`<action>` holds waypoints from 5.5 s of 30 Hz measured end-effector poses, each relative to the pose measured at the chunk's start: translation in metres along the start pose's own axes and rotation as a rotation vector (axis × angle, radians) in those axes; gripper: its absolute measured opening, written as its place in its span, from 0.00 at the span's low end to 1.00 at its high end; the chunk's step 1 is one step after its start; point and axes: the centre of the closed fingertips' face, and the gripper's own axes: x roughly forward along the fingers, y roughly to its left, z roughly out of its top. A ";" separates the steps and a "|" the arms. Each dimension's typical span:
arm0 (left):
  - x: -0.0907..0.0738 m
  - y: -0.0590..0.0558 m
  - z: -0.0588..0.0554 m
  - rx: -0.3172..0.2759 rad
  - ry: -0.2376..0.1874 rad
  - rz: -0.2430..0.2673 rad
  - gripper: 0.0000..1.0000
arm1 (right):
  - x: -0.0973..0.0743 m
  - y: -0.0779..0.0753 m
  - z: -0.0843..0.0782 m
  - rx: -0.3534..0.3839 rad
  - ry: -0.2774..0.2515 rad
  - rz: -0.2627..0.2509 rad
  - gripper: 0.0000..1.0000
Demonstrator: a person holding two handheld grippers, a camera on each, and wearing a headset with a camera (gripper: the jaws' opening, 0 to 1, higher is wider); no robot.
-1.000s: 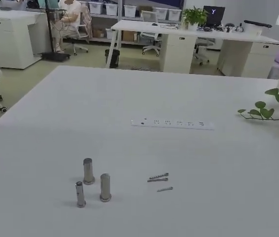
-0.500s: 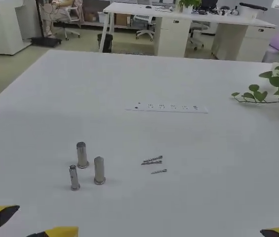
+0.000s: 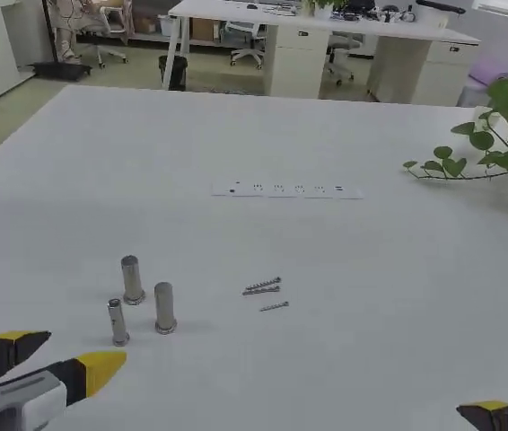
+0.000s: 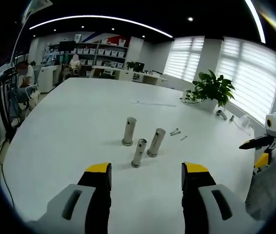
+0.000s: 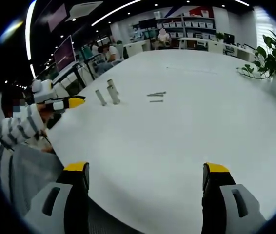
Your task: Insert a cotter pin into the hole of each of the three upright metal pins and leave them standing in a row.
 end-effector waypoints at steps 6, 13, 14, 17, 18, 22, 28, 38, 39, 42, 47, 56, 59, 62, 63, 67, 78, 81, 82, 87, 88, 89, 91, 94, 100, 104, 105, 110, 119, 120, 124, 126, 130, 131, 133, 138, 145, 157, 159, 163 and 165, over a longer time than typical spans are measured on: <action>0.016 0.005 0.004 0.020 -0.009 0.015 0.50 | -0.001 -0.002 0.000 0.008 -0.002 -0.010 0.98; 0.030 0.010 0.001 0.067 0.014 0.020 0.41 | -0.002 -0.003 -0.002 0.016 0.000 -0.015 0.98; 0.032 0.010 0.001 0.075 0.015 0.023 0.41 | -0.002 -0.003 -0.002 0.017 0.001 -0.016 0.98; 0.036 0.013 0.002 0.103 0.016 0.039 0.36 | -0.002 -0.003 -0.003 0.019 0.001 -0.016 0.98; 0.039 0.013 0.001 0.106 0.022 0.041 0.34 | -0.002 -0.003 -0.003 0.016 -0.002 -0.016 0.97; 0.045 0.012 -0.001 0.129 0.035 0.040 0.30 | -0.002 -0.004 -0.004 0.015 0.000 -0.017 0.97; 0.053 0.016 -0.006 0.135 0.055 0.059 0.16 | -0.002 -0.004 -0.006 0.014 0.003 -0.016 0.97; 0.060 0.018 -0.007 0.115 0.055 0.060 0.17 | -0.004 -0.007 -0.009 0.018 0.012 -0.014 0.96; 0.061 0.019 -0.007 0.125 0.060 0.064 0.16 | -0.004 -0.007 -0.009 0.018 0.011 -0.014 0.96; 0.063 0.017 -0.009 0.131 0.067 0.055 0.12 | -0.004 -0.008 -0.008 0.017 0.012 -0.016 0.96; 0.063 0.016 -0.009 0.140 0.070 0.047 0.08 | -0.004 -0.006 -0.008 0.014 0.011 -0.012 0.96; 0.061 0.016 -0.008 0.153 0.095 0.014 0.07 | -0.002 -0.004 -0.009 0.011 0.012 -0.004 0.96; 0.061 0.020 -0.008 0.212 0.107 0.036 0.07 | -0.001 -0.003 -0.010 0.008 0.017 0.002 0.96; 0.061 0.020 -0.008 0.211 0.105 0.039 0.07 | -0.001 -0.002 -0.009 0.001 0.015 0.004 0.96; 0.061 0.020 -0.009 0.213 0.106 0.039 0.07 | -0.001 -0.002 -0.009 0.002 0.014 0.004 0.96; 0.058 0.019 -0.008 0.203 0.107 0.044 0.07 | -0.003 -0.003 -0.009 0.001 0.010 0.001 0.96; 0.031 -0.013 0.036 0.266 -0.017 -0.111 0.07 | -0.005 -0.002 -0.012 0.002 0.008 0.000 0.96; 0.020 -0.027 0.047 0.344 -0.044 -0.195 0.07 | -0.005 -0.002 -0.013 0.001 0.012 -0.001 0.96; 0.014 -0.036 0.052 0.360 -0.056 -0.241 0.07 | -0.005 -0.002 -0.014 0.002 0.014 -0.002 0.96; -0.002 -0.062 0.058 0.466 -0.046 -0.375 0.07 | -0.004 0.001 -0.014 0.004 0.013 0.003 0.96; -0.004 -0.067 0.056 0.488 -0.031 -0.403 0.07 | -0.003 0.001 -0.014 0.004 0.014 0.005 0.96; -0.005 -0.070 0.054 0.507 -0.023 -0.416 0.07 | -0.003 0.002 -0.014 0.004 0.014 0.006 0.96; -0.005 -0.074 0.050 0.562 0.008 -0.419 0.07 | -0.002 0.003 -0.014 0.002 0.017 0.010 0.96; -0.007 -0.084 0.048 0.590 0.020 -0.441 0.07 | -0.002 0.004 -0.014 -0.001 0.019 0.012 0.96; -0.010 -0.103 0.039 0.612 0.036 -0.496 0.07 | 0.000 0.003 -0.017 0.003 0.027 0.014 0.96; -0.013 -0.120 0.030 0.643 0.053 -0.549 0.07 | 0.000 0.004 -0.016 0.002 0.028 0.015 0.96; -0.013 -0.123 0.027 0.648 0.057 -0.559 0.07 | 0.000 0.004 -0.017 0.002 0.029 0.016 0.96; -0.010 -0.130 0.011 0.639 0.083 -0.599 0.07 | 0.001 0.005 -0.016 -0.003 0.031 0.020 0.96; -0.001 -0.129 -0.018 0.640 0.145 -0.604 0.07 | 0.003 0.008 -0.017 -0.014 0.042 0.031 0.96; 0.000 -0.128 -0.023 0.643 0.145 -0.605 0.07 | 0.003 0.008 -0.017 -0.014 0.042 0.031 0.96; 0.004 -0.126 -0.037 0.657 0.172 -0.620 0.07 | 0.004 0.009 -0.016 -0.017 0.045 0.036 0.96; 0.005 -0.126 -0.040 0.655 0.172 -0.626 0.07 | 0.004 0.009 -0.017 -0.019 0.048 0.039 0.96; 0.008 -0.127 -0.046 0.634 0.170 -0.631 0.07 | 0.004 0.010 -0.015 -0.001 0.040 0.047 0.96; 0.009 -0.126 -0.047 0.629 0.170 -0.630 0.07 | 0.004 0.010 -0.015 -0.001 0.041 0.045 0.96; 0.012 -0.124 -0.048 0.617 0.173 -0.619 0.07 | 0.005 0.009 -0.015 -0.005 0.045 0.043 0.96; 0.017 -0.122 -0.050 0.596 0.170 -0.604 0.07 | 0.005 0.010 -0.016 -0.003 0.049 0.044 0.96; 0.022 -0.120 -0.061 0.603 0.196 -0.582 0.07 | 0.006 0.010 -0.018 -0.004 0.054 0.044 0.96; 0.019 -0.115 -0.069 0.584 0.193 -0.552 0.07 | 0.007 0.009 -0.022 0.003 0.063 0.045 0.96; 0.020 -0.114 -0.068 0.532 0.196 -0.530 0.07 | 0.008 0.010 -0.021 0.000 0.064 0.046 0.96; 0.021 -0.114 -0.068 0.528 0.195 -0.524 0.07 | 0.009 0.011 -0.020 -0.001 0.058 0.046 0.96; 0.021 -0.115 -0.069 0.522 0.195 -0.526 0.07 | 0.010 0.011 -0.020 -0.002 0.058 0.043 0.96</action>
